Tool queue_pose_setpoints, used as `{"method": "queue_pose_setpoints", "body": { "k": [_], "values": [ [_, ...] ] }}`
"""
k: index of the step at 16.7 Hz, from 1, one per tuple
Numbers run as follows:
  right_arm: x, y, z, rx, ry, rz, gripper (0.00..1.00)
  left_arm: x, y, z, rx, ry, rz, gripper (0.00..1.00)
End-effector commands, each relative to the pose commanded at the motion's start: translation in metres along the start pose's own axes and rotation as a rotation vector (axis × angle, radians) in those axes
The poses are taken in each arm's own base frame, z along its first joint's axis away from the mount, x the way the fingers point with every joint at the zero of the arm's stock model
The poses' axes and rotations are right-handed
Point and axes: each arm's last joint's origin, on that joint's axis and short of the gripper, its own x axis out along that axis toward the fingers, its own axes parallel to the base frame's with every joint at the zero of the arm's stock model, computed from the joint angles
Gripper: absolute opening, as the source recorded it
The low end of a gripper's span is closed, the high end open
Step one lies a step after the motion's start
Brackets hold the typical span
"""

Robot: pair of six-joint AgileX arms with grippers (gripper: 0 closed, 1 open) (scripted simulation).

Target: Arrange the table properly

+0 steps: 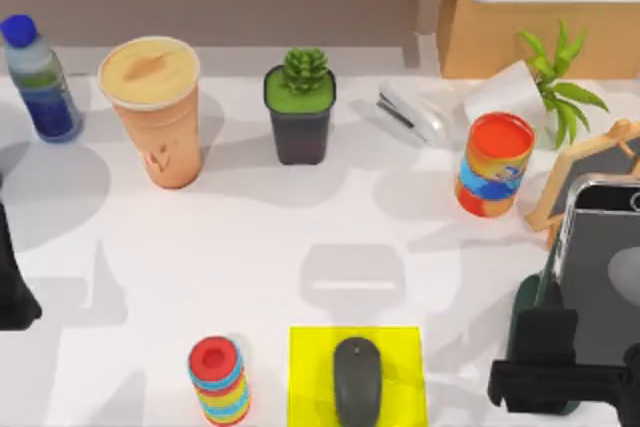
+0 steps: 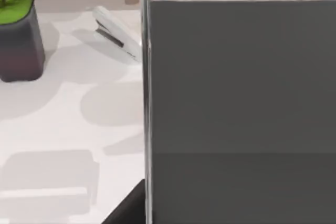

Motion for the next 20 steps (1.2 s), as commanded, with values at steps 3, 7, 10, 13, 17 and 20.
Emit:
{"method": "queue_pose_setpoints", "body": {
  "k": [3,7,10,13,17,20],
  "values": [
    [-0.009,-0.001,-0.007,-0.110,-0.021,0.051,0.00,0.000,0.000,0.000,0.000,0.000,0.000,1.00],
    [0.001,0.006,-0.007,-0.096,-0.026,0.033,0.00,0.000,0.000,0.000,0.000,0.000,0.000,1.00],
    [0.030,0.008,-0.006,-0.004,0.004,-0.040,0.00,0.000,0.000,0.000,0.000,0.000,0.000,1.00],
    [0.066,0.005,-0.012,0.047,0.017,-0.150,0.00,0.000,0.000,0.000,0.000,0.000,0.000,1.00],
    [0.086,0.004,-0.015,0.074,0.012,-0.213,0.00,0.000,0.000,0.000,0.000,0.000,0.000,1.00],
    [0.086,0.004,-0.015,0.074,0.012,-0.213,0.00,0.000,0.000,0.000,0.000,0.000,0.000,1.00]
  ]
}}
